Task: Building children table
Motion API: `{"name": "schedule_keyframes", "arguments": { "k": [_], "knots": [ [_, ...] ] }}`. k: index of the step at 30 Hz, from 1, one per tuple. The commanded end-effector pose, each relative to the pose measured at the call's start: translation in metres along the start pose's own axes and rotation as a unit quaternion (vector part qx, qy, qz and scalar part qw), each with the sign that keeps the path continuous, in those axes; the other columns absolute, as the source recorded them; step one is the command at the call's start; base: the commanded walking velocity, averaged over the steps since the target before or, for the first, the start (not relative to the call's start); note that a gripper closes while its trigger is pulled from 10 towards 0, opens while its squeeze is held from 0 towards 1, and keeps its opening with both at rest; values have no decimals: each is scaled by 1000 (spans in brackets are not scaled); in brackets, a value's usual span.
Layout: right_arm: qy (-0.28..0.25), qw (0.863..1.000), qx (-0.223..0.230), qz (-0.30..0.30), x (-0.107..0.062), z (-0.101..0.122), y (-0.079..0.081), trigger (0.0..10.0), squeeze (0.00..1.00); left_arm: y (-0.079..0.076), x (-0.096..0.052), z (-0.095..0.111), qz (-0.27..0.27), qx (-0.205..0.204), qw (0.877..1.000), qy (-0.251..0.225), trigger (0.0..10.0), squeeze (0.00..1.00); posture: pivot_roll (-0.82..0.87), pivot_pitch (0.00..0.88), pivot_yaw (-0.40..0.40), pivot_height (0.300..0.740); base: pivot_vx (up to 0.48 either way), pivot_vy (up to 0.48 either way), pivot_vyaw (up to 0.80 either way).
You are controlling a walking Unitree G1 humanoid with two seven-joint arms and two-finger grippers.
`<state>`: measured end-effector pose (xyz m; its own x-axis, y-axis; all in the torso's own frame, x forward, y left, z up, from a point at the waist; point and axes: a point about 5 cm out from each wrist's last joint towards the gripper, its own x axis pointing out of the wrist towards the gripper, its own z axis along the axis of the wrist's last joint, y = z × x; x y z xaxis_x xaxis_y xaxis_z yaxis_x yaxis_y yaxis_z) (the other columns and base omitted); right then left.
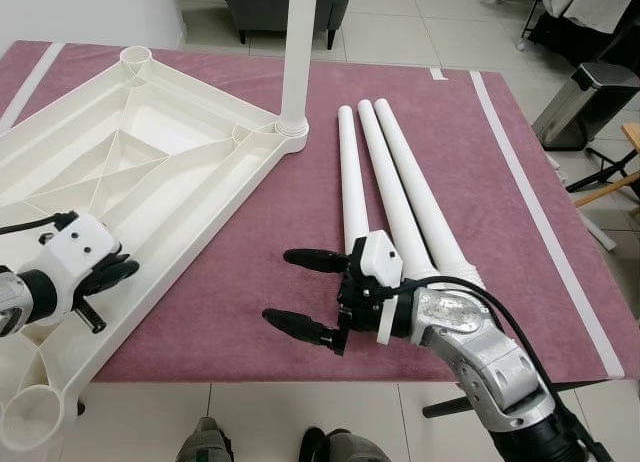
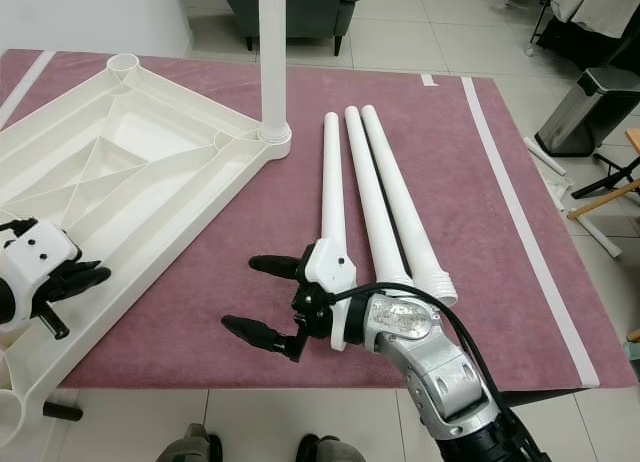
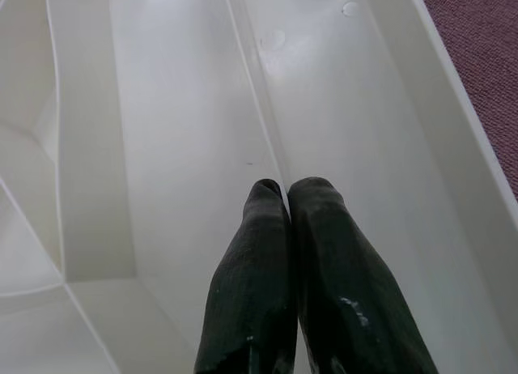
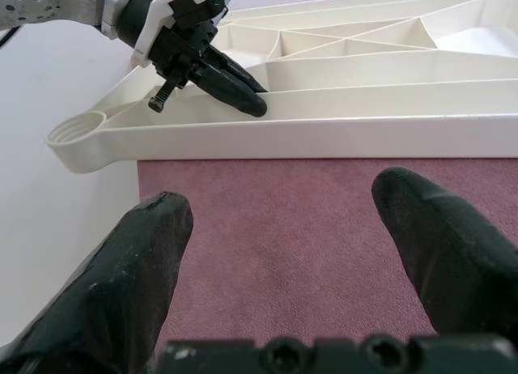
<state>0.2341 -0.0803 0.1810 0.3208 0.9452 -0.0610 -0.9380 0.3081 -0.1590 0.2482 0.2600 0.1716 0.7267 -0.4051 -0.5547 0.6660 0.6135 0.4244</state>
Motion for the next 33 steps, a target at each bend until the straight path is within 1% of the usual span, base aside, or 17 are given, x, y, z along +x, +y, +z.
{"name": "schedule_keyframes", "arguments": {
  "k": [1,2,3,4,5,9,13,16,20,22,25,26,28,30,31,32,33],
  "knots": [
    [0,1000,3,2,0,-1,2,10000,0,-7,2,-17,-10,-1,999,49,5608,0,166,173,-27,740,0,0,0],
    [0,1000,3,2,0,-1,2,10000,0,-11,3,-20,-19,2,998,56,9216,0,167,175,-26,740,0,0,0],
    [-1,1000,3,1,0,-1,2,10000,0,-15,5,-21,-28,3,998,57,4039,0,164,176,-25,740,0,0,0],
    [-1,1000,3,1,0,-1,2,10000,0,-15,5,-21,-28,3,998,57,4039,0,164,176,-25,740,0,0,0],
    [-1,1000,3,1,0,-1,2,10000,0,-19,8,-22,-34,-3,998,54,0,0,162,176,-24,740,0,0,0],
    [-1,1000,3,0,0,0,2,10000,0,-24,12,-20,-46,-4,998,43,0,0,161,176,-23,740,0,0,0],
    [-1,1000,3,-2,0,0,2,10000,0,-19,22,-7,-32,-39,999,9,0,0,161,177,-21,740,0,0,0],
    [-2,1000,3,-3,1,0,2,10000,0,-11,34,21,-14,-69,997,-45,0,0,164,178,-22,740,0,0,0],
    [-3,1000,4,-3,2,-1,3,10000,0,-5,40,37,-7,-73,995,-73,0,0,166,178,-23,740,0,0,0],
    [-3,1000,4,-2,2,-1,3,10000,0,-3,42,45,-8,-66,994,-84,0,0,166,178,-23,740,0,0,0],
    [-4,1000,4,-2,3,-1,3,10000,0,1,52,70,-10,-45,993,-112,0,0,164,178,-19,740,0,0,0],
    [-4,1000,4,-2,3,-1,3,10000,0,1,52,70,-10,-45,993,-112,0,0,164,178,-19,740,0,0,0],
    [-4,1000,4,-4,4,-1,3,10000,0,1,63,94,-15,-39,990,-136,0,0,162,180,-14,740,0,0,0],
    [-4,1000,4,-4,4,-1,3,10000,0,1,63,94,-15,-39,990,-136,0,0,162,180,-14,740,0,0,0],
    [-4,1000,5,-5,4,-1,4,10000,0,1,68,107,-16,-39,988,-150,0,0,160,179,-12,740,0,0,0],
    [-4,1000,5,-5,4,-1,4,10000,0,1,68,107,-16,-39,988,-150,0,0,160,179,-12,740,0,0,0],
    [-5,1000,6,-6,4,-1,4,10000,0,1,75,130,-17,-36,984,-176,0,0,157,179,-9,740,0,0,0]
  ]
}}
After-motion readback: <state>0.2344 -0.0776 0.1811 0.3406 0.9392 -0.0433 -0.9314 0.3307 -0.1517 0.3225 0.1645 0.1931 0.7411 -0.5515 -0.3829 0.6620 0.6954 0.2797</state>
